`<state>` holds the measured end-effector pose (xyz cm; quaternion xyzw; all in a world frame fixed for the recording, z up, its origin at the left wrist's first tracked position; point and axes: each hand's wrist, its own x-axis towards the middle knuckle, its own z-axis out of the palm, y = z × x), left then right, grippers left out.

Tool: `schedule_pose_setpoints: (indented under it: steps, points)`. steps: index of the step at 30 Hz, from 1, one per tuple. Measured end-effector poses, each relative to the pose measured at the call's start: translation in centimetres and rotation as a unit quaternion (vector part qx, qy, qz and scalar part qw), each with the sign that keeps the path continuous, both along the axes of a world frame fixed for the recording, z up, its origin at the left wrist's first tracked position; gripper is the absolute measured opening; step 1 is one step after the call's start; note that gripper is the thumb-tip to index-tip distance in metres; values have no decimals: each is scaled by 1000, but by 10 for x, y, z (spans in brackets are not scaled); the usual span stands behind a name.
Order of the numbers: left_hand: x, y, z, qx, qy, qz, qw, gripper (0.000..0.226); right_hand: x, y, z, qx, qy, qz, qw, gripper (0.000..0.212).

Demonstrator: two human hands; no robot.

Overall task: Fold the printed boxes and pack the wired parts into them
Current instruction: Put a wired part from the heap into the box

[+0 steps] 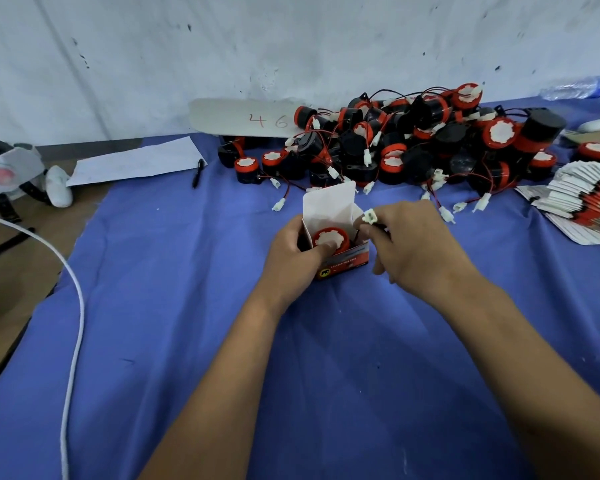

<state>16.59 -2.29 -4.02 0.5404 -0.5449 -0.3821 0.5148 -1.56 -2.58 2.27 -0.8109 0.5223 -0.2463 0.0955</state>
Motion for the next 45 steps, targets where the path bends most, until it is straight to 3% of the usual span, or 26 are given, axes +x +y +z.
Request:
schedule_pose_setpoints:
  steps: [4, 11, 15, 18, 23, 29, 33, 38, 41, 45]
  points:
    - [0, 0, -1, -13, 2, -7, 1000, 22, 12, -1, -3, -18, 108, -38, 993, 41]
    - [-5, -2, 0, -32, -19, -12, 999, 21, 46, -6, 17, 31, 71, -2, 997, 46]
    - [-2, -4, 1, -25, -51, -27, 998, 39, 53, -25, 30, 82, 144, -13, 986, 38]
    - [-1, -3, 3, -12, -64, -28, 997, 38, 60, -37, 32, 85, 198, -32, 976, 28]
    - [-4, 0, 8, 18, -43, -27, 999, 35, 64, -43, 33, 67, 259, -45, 962, 37]
    - [-14, 4, 13, 36, 6, -26, 999, 39, 60, -46, 32, 64, 280, -38, 957, 37]
    - [-23, 7, 12, 38, 23, 3, 999, 41, 55, -46, 35, 126, 257, -20, 958, 26]
    - [-29, 7, 11, 40, 4, 45, 998, 33, 45, -47, 41, 181, 258, -20, 949, 16]
    - [-31, 9, 12, 41, -10, 48, 998, 43, 41, -47, 42, 193, 255, -22, 947, 18]
    - [-32, 7, 9, 39, -21, 59, 997, 28, 42, -44, 43, 196, 254, -21, 947, 22]
